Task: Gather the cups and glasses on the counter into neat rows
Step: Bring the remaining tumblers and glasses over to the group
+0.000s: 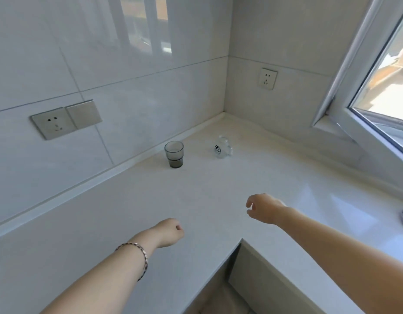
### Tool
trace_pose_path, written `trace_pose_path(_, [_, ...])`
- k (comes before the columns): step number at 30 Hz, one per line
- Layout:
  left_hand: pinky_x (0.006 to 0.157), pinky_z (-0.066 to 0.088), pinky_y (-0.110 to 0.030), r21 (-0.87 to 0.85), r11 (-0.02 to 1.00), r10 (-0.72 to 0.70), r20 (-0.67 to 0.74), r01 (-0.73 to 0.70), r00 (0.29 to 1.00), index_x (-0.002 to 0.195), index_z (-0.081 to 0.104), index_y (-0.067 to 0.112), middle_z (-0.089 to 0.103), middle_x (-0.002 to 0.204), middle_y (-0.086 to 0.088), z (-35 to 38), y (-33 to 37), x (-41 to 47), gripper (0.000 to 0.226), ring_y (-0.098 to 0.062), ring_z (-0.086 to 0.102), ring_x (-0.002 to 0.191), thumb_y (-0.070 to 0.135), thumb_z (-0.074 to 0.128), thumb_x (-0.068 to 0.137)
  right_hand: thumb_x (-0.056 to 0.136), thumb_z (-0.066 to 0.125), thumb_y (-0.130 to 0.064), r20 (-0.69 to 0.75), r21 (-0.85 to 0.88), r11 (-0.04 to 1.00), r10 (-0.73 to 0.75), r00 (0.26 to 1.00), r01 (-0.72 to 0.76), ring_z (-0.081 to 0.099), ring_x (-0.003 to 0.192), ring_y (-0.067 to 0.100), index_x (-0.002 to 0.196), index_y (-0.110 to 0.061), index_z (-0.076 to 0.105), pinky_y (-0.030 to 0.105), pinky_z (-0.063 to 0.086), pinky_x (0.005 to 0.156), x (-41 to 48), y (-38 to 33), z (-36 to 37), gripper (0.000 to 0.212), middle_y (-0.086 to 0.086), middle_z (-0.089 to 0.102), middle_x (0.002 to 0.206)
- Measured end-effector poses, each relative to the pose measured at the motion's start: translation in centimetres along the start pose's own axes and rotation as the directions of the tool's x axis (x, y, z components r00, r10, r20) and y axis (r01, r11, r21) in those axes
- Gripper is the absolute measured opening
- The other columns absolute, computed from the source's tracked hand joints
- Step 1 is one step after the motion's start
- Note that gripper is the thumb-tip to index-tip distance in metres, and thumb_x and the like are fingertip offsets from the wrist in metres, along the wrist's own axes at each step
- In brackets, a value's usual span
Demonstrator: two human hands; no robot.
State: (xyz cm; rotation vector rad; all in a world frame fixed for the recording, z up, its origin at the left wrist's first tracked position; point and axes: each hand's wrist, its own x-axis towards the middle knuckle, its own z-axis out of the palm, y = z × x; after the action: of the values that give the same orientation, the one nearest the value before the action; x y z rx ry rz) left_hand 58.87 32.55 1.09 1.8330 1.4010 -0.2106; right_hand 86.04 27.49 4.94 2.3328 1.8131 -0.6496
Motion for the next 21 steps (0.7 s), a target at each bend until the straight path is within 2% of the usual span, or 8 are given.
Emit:
trace_pose_path(4, [0.063,0.027,-0.026,0.041,0.999,0.003,0.025,-0.004,1.000,0.059,0.032,0.025,0.042,0.081,-0.007,-0.6,3.1,4.6,0.030,-0.016,0.037,0.075,0.014,0.040,0.086,0.093,0.049,-0.029,0.010,0.027,0.999,0.025,1.000,-0.025,0.057,0.115,0.020,0.123,-0.021,0.056,0.028,0.046,0.091,4.2,3.4,-1.7,0.033,-0.001,0.059,0.125])
trace_pose_path(6, [0.055,0.023,-0.026,0.069,0.998,-0.001,0.044,-0.002,0.999,0.058,0.031,0.026,0.040,0.074,-0.003,-1.1,3.9,7.2,0.031,-0.017,0.036,0.075,0.013,0.040,0.085,0.092,0.050,-0.029,0.015,0.049,0.998,0.039,0.999,-0.040,0.057,0.115,0.020,0.122,-0.021,0.057,0.027,0.046,0.090,6.5,4.5,-2.2,0.032,-0.001,0.060,0.125])
trace_pose_path(9, [0.052,0.019,-0.026,0.089,0.996,-0.003,0.058,-0.002,0.998,0.056,0.030,0.026,0.032,0.062,0.002,-2.3,4.8,11.5,0.032,-0.018,0.032,0.072,0.011,0.039,0.083,0.091,0.051,-0.029,0.027,0.086,0.994,0.066,0.997,-0.069,0.058,0.114,0.020,0.121,-0.022,0.059,0.028,0.046,0.092,11.0,5.8,-2.8,0.031,-0.001,0.060,0.125])
trace_pose_path(13, [0.052,0.017,-0.028,0.096,0.995,0.013,0.049,-0.018,0.999,0.055,0.026,0.024,0.027,0.059,0.002,-4.3,6.4,18.3,0.034,-0.018,0.026,0.059,0.009,0.038,0.084,0.091,0.053,-0.027,0.046,0.157,0.982,0.099,0.994,-0.105,0.058,0.113,0.023,0.122,-0.019,0.058,0.028,0.045,0.093,17.8,6.6,-4.1,0.032,0.003,0.059,0.125])
trace_pose_path(15, [0.056,0.023,-0.027,0.081,0.997,-0.002,0.058,-0.003,0.998,0.058,0.031,0.021,0.034,0.063,-0.002,-5.2,7.1,21.6,0.031,-0.021,0.032,0.065,0.009,0.038,0.086,0.092,0.052,-0.028,0.086,0.187,0.975,0.109,0.990,-0.123,0.057,0.116,0.024,0.127,-0.016,0.054,0.029,0.044,0.095,21.3,6.6,-4.9,0.036,0.006,0.058,0.127])
trace_pose_path(17, [0.066,0.031,-0.025,0.053,0.998,-0.029,0.070,0.025,0.997,0.072,0.043,0.017,0.045,0.078,-0.005,-6.0,7.7,24.6,0.018,-0.021,0.040,0.075,0.014,0.039,0.089,0.093,0.051,-0.032,0.109,0.228,0.962,0.125,0.986,-0.147,0.056,0.116,0.026,0.133,-0.015,0.047,0.031,0.043,0.096,24.9,6.5,-5.6,0.043,0.010,0.058,0.127])
trace_pose_path(19, [0.072,0.034,-0.024,0.042,0.998,-0.045,0.077,0.042,0.996,0.076,0.045,0.019,0.051,0.089,-0.005,-6.9,8.0,27.2,0.016,-0.020,0.046,0.082,0.018,0.040,0.091,0.094,0.050,-0.035,0.127,0.349,0.918,0.155,0.980,-0.190,0.062,0.098,0.027,0.138,-0.013,0.039,0.033,0.048,0.084,28.5,6.1,-6.1,0.051,0.013,0.061,0.114])
trace_pose_path(21, [0.075,0.035,-0.022,0.041,0.998,-0.052,0.083,0.049,0.995,0.067,0.040,0.025,0.053,0.094,-0.004,-7.4,8.0,29.4,0.026,-0.018,0.048,0.087,0.019,0.041,0.092,0.095,0.046,-0.035,0.178,0.527,0.814,0.175,0.968,-0.244,0.060,0.070,0.018,0.141,-0.012,0.031,0.028,0.047,0.063,31.8,5.3,-6.4,0.054,0.011,0.059,0.099])
